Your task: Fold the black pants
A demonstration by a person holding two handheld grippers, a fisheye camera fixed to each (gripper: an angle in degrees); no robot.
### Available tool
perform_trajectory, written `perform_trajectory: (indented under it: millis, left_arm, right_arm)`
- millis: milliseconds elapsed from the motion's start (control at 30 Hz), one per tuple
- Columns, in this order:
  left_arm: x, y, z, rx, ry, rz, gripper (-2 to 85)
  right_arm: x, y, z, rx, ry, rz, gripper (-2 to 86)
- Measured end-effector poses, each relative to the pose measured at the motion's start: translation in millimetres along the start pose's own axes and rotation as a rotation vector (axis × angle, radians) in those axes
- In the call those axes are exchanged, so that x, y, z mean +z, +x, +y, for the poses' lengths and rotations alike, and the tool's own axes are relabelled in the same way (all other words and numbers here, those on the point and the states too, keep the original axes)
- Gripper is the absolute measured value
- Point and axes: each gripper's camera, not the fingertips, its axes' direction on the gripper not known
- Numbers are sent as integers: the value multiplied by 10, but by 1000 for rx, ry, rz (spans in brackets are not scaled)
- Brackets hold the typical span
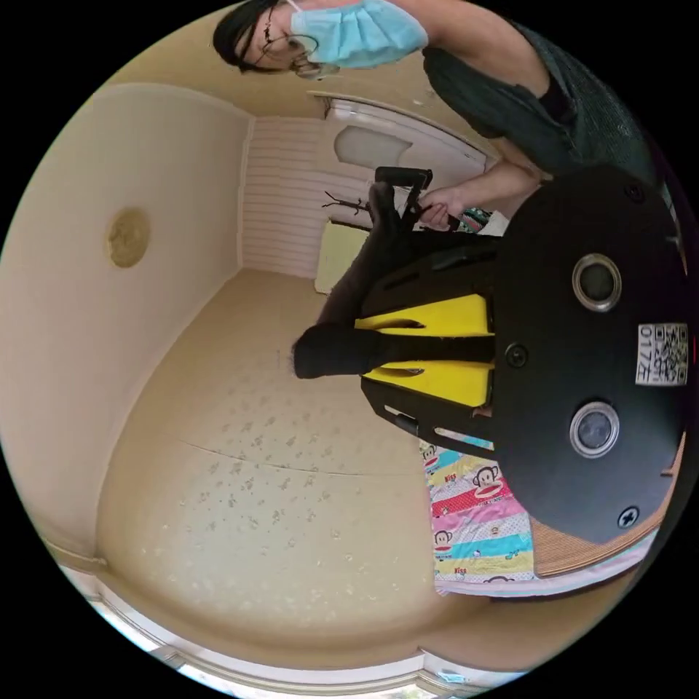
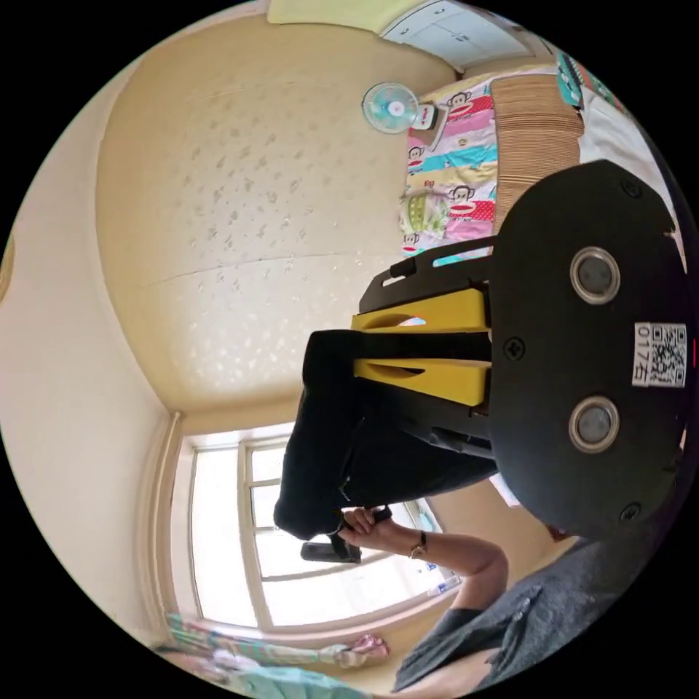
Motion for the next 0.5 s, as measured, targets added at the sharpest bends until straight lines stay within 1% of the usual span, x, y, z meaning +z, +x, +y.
perform_trajectory:
  millis: [33,67,100,133,167,200,233,267,300,333,367,400,433,467,500]
  left_arm:
    - [559,-528,-387,-69,-42,-50,61]
    - [830,-818,-551,-116,-66,-70,66]
    - [1305,-1413,-773,-230,-117,-108,82]
    - [1656,-1958,-824,-376,-214,-156,96]
    - [1788,-2179,-796,-432,-268,-183,101]
    - [1959,-2479,-672,-470,-337,-236,105]
    - [2060,-2639,-477,-435,-376,-273,103]
    - [2100,-2694,-346,-410,-395,-286,101]
    - [2174,-2787,-10,-372,-438,-297,98]
    - [2249,-2891,427,-356,-501,-279,97]
    - [2288,-2951,671,-356,-541,-263,97]
    - [2360,-3085,1190,-373,-640,-227,97]
    - [2407,-3222,1719,-410,-741,-197,97]
    - [2420,-3292,1986,-435,-793,-185,97]
    - [2427,-3427,2488,-495,-892,-158,101]
  right_arm:
    - [597,410,-384,32,-54,51,68]
    - [1247,797,-754,38,-116,131,80]
    - [1563,984,-909,35,-147,171,88]
    - [2113,1296,-1107,9,-203,274,106]
    - [2554,1563,-1169,4,-293,383,109]
    - [2736,1698,-1160,26,-355,417,111]
    - [3019,1961,-1063,93,-473,413,119]
    - [3185,2172,-860,146,-554,323,128]
    - [3229,2257,-724,166,-580,263,132]
    - [3263,2392,-376,193,-616,142,136]
    - [3272,2502,45,220,-665,71,135]
    - [3284,2553,280,232,-706,45,135]
    - [3314,2649,784,270,-814,15,134]
    - [3316,2724,1310,316,-929,-12,134]
    - [3294,2746,1551,338,-973,-30,134]
